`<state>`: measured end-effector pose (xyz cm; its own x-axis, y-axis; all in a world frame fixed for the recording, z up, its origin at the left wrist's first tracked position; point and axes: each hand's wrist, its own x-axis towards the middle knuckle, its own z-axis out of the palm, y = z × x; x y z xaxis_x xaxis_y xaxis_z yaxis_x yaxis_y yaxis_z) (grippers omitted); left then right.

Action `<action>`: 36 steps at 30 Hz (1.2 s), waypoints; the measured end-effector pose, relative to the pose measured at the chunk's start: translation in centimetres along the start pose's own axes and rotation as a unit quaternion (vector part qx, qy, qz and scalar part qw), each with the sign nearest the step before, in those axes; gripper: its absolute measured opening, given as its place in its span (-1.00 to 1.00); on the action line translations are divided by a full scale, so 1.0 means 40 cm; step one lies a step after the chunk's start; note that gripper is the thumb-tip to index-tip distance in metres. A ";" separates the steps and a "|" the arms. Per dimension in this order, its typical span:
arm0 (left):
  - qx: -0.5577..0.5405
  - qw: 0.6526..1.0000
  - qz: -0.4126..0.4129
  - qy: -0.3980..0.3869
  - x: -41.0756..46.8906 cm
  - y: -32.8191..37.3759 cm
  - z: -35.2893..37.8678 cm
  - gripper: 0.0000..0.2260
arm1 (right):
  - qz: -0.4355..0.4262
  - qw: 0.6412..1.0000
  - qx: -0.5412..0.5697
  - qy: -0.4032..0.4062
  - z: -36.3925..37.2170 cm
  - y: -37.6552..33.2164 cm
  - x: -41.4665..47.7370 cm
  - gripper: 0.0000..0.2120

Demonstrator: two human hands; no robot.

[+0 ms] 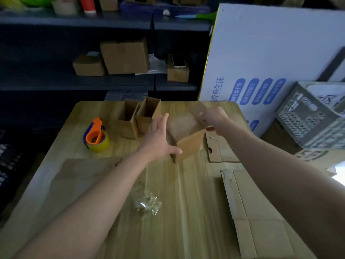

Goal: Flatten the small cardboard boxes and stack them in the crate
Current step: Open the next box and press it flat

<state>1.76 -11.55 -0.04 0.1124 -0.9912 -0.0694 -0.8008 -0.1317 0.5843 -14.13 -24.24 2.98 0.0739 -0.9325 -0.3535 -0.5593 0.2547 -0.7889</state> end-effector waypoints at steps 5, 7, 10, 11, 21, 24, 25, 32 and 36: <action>-0.102 0.992 0.034 -0.063 -0.034 -0.031 0.025 0.03 | 0.041 0.998 0.043 -0.002 -0.008 0.088 -0.099 -0.92; -0.120 0.989 0.037 -0.075 -0.044 -0.037 0.041 0.00 | 0.005 0.999 -0.025 0.041 -0.002 0.121 -0.135 -0.79; -0.148 0.982 0.043 -0.105 -0.057 -0.043 0.071 -0.04 | -0.042 0.994 -0.087 0.042 -0.011 0.165 -0.185 -0.36; -0.147 0.981 0.051 -0.112 -0.062 -0.042 0.080 -0.05 | -0.045 0.994 -0.086 0.040 -0.015 0.179 -0.198 -0.30; -0.215 0.954 0.106 -0.179 -0.102 -0.013 0.136 -0.40 | 0.037 0.998 0.032 0.040 -0.073 0.303 -0.290 -0.30; -0.335 0.922 0.017 -0.192 -0.094 0.005 0.138 -0.59 | 0.057 0.996 0.056 0.029 -0.087 0.324 -0.303 -0.24; -0.367 0.910 -0.026 -0.193 -0.091 0.011 0.137 -0.69 | 0.059 0.996 0.067 0.023 -0.092 0.328 -0.308 -0.23; -0.442 0.803 -0.316 -0.246 -0.065 0.026 0.141 -0.64 | 0.031 0.995 0.050 -0.077 -0.128 0.339 -0.328 -0.52; -0.460 0.743 -0.408 -0.263 -0.064 0.016 0.159 -0.67 | 0.022 0.986 0.099 -0.130 -0.151 0.335 -0.336 -0.59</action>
<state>-2.80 -9.15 -4.64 -0.0995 -0.4835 -0.8697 0.1774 -0.8686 0.4627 -27.60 -9.85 0.18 0.2775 -0.8283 -0.4867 -0.3967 0.3626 -0.8433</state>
